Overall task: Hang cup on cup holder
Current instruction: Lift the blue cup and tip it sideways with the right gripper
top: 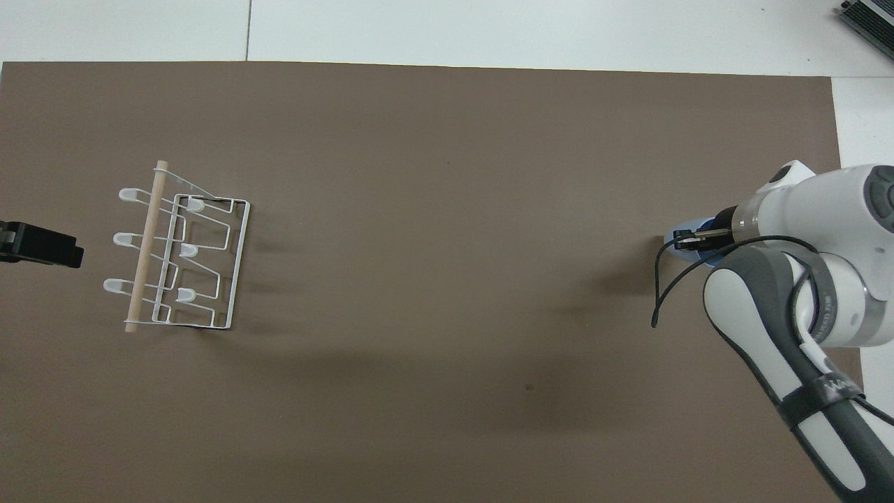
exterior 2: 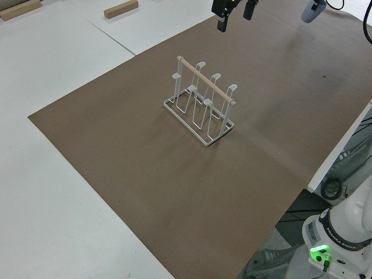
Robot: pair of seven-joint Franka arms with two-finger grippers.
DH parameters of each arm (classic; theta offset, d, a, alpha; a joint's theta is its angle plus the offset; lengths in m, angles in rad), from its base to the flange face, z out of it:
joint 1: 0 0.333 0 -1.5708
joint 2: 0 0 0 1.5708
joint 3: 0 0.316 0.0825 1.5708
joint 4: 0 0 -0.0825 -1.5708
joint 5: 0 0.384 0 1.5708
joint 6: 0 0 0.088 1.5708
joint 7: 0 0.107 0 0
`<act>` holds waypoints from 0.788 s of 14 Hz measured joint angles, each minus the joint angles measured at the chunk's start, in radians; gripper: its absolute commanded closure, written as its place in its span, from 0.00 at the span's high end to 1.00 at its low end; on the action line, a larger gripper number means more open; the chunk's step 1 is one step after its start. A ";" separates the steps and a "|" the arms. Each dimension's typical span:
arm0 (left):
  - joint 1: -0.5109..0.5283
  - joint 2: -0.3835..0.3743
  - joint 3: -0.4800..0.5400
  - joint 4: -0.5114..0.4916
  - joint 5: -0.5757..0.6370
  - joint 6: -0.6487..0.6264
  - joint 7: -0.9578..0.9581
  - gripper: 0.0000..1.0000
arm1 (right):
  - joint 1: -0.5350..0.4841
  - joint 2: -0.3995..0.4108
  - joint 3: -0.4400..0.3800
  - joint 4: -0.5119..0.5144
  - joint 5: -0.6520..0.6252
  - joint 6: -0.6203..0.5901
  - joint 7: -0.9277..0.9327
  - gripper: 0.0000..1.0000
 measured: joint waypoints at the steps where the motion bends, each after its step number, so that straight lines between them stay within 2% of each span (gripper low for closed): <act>1: 0.000 0.000 0.000 0.000 0.000 0.000 0.000 1.00 | -0.002 -0.005 0.000 0.025 0.000 -0.033 0.000 0.05; 11: 0.000 0.000 0.000 0.000 0.000 0.001 0.000 1.00 | -0.020 -0.100 -0.009 0.173 0.000 -0.306 -0.002 0.05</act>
